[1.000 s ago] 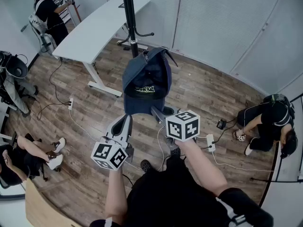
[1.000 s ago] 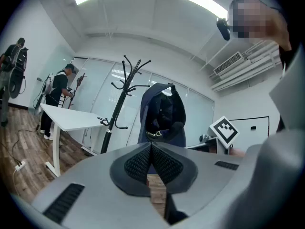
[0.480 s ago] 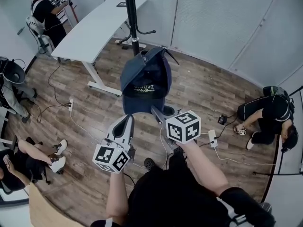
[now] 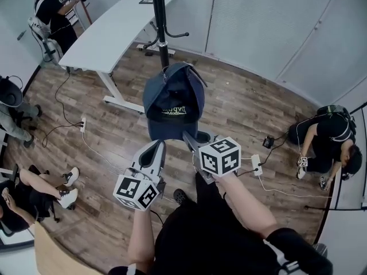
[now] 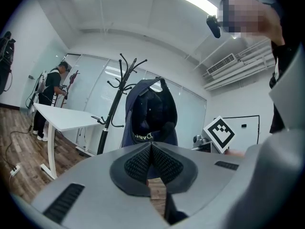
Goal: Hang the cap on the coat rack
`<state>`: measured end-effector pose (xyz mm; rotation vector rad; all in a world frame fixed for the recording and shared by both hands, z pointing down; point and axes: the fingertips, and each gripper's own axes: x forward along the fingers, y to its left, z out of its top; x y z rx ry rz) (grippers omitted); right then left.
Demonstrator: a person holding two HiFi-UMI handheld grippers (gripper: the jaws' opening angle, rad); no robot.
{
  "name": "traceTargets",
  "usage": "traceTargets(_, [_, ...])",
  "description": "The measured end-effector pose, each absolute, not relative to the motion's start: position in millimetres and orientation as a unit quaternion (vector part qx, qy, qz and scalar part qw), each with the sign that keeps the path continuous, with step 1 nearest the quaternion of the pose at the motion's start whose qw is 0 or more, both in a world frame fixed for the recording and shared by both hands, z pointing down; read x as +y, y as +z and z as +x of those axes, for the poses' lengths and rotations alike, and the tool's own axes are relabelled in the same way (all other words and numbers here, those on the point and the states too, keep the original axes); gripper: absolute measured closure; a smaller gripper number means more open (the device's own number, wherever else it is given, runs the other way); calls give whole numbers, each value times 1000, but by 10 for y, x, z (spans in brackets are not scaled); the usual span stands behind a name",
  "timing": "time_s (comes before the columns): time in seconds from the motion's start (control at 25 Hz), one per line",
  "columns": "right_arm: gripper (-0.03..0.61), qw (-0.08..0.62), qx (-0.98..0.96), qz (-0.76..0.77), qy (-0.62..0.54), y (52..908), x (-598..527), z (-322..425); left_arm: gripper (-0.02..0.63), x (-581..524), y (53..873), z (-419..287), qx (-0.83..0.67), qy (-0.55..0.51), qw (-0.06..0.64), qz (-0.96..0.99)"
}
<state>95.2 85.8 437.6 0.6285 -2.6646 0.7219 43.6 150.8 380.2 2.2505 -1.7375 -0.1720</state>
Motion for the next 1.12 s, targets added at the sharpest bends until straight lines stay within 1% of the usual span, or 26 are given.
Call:
traceTargets(0.24, [535,167,-925,219,264,4570,655,777,599,1354,3858,295,-618,-52,145,771])
traceTargets(0.48, [535,184,-921,184,291,4783,344,615,598,1004,3884,150,-648,-50,151,745])
traceTargets(0.88, [535,201,-919,143,307,4866,-532,365,598,-40,3811,6,-669,-46,149,727])
traceTargets(1.12, [535,215,-923,119,296,5019,-705,331,599,-169,3902,-2,-687,-55,136,712])
